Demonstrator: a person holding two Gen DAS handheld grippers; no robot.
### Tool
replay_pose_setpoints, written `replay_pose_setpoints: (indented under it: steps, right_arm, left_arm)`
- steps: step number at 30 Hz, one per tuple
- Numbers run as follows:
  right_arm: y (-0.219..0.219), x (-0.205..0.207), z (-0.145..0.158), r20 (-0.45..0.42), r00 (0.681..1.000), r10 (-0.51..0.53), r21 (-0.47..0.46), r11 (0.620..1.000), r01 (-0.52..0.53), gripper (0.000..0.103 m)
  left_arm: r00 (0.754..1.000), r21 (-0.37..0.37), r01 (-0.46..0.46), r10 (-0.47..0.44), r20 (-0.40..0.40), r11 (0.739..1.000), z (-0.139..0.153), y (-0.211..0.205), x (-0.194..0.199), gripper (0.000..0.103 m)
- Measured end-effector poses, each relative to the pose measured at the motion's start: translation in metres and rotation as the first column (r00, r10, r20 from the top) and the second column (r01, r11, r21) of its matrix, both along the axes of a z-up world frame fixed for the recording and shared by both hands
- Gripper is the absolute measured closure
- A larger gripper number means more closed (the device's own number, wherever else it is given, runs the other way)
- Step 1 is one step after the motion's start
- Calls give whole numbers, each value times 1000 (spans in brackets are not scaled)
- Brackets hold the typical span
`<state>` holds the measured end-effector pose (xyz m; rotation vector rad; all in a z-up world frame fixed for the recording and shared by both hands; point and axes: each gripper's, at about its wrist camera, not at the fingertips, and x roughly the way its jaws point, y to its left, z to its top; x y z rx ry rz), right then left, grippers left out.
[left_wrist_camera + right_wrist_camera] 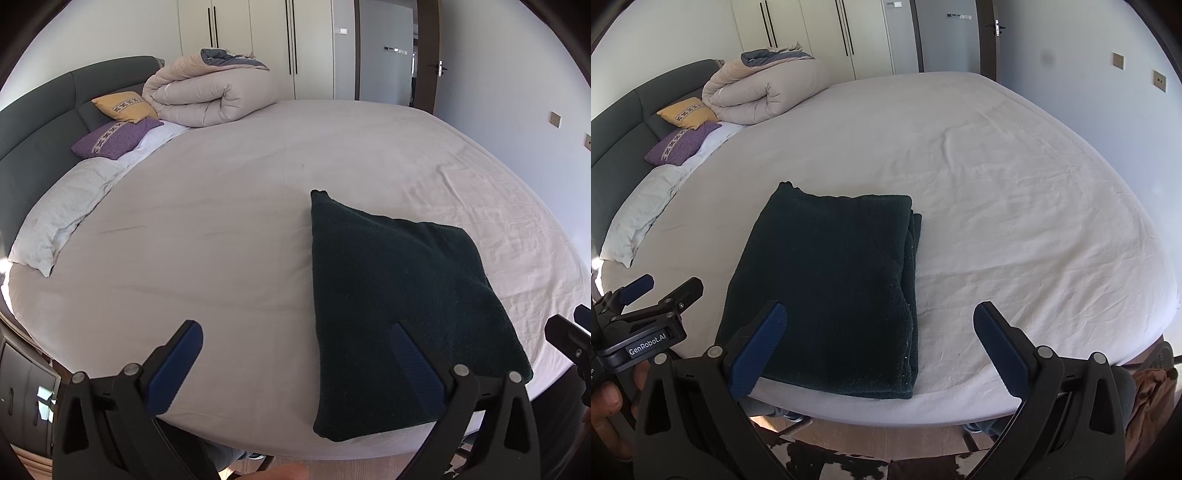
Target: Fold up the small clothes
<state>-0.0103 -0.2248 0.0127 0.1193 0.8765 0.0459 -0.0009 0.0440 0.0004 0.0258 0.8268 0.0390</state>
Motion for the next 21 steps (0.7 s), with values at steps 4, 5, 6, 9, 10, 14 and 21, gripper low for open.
replay_pose_setpoints:
  steps: [4,5,6,9,10,14,21]
  right_arm:
    - [-1,1,-2,-7,1000,2,-2,1000,-2,0]
    - [-1,1,-2,-8,1000,3,-3,1000,-3,0]
    - [-1,2,-3,-10,1000,3,-4,1000,-3,0]
    - [1,2,-4,-15,1000,4,-6,1000,-4,0]
    - [2,2,-5,-16,1000,4,-7,1000,-4,0]
    - [3,2,-5,-19,1000,5,-10,1000,-5,0]
    - [2,3,-6,-22,1000,0,-10,1000,-1,0]
  left_arm:
    - [1000,-2,1,-1,-2,1000,-1,0,0,0]
    - [1000,-2,1,-1,-3,1000,-1,0,0,0]
    - [1000,-2,0,0,-3,1000,-2,0,0,0]
    - [1000,-5,-2,2,-7,1000,-3,1,0,0]
    - [1000,-5,-2,2,-7,1000,-3,1,0,0]
    - [1000,-5,-1,1,-8,1000,-4,2,1,0]
    - [1000,-7,-1,1,-9,1000,-4,2,1,0]
